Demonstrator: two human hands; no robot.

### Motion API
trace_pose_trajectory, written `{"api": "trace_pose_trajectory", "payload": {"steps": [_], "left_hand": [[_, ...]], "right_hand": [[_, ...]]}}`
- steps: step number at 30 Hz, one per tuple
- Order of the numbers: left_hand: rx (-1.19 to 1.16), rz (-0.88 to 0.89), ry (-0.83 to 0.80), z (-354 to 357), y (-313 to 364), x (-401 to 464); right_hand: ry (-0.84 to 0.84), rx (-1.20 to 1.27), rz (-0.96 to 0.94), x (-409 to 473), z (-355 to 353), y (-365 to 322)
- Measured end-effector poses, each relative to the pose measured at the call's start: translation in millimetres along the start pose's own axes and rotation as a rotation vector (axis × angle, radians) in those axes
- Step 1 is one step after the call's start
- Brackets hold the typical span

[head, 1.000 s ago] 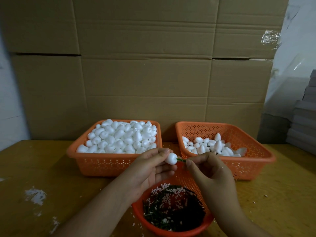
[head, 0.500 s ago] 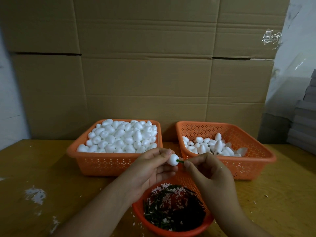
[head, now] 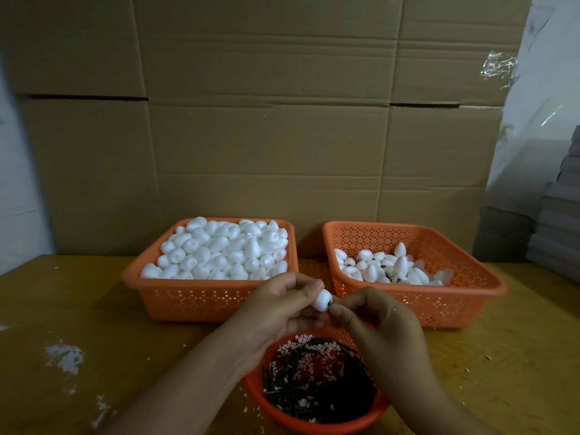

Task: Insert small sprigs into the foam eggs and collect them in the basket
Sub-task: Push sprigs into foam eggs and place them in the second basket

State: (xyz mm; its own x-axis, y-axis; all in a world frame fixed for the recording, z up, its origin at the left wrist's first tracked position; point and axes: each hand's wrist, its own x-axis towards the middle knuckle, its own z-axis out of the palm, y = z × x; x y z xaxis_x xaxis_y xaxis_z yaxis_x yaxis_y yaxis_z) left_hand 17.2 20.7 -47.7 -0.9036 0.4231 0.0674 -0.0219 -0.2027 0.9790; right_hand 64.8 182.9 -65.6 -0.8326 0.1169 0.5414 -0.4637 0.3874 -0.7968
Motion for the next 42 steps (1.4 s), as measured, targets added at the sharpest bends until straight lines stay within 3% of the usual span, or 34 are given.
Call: {"api": "trace_pose_trajectory", "payload": {"steps": [20,42], "left_hand": [[0.035,0.069,0.162,4.0,-4.9,6.2],[0.084,0.002,0.109,2.4,-0.2,6.4]], "right_hand": [[-0.025,-0.048,-0.019,3.5,-0.4,3.4],[0.027,0.045,0.005,3.5,0.7,1.9]]}}
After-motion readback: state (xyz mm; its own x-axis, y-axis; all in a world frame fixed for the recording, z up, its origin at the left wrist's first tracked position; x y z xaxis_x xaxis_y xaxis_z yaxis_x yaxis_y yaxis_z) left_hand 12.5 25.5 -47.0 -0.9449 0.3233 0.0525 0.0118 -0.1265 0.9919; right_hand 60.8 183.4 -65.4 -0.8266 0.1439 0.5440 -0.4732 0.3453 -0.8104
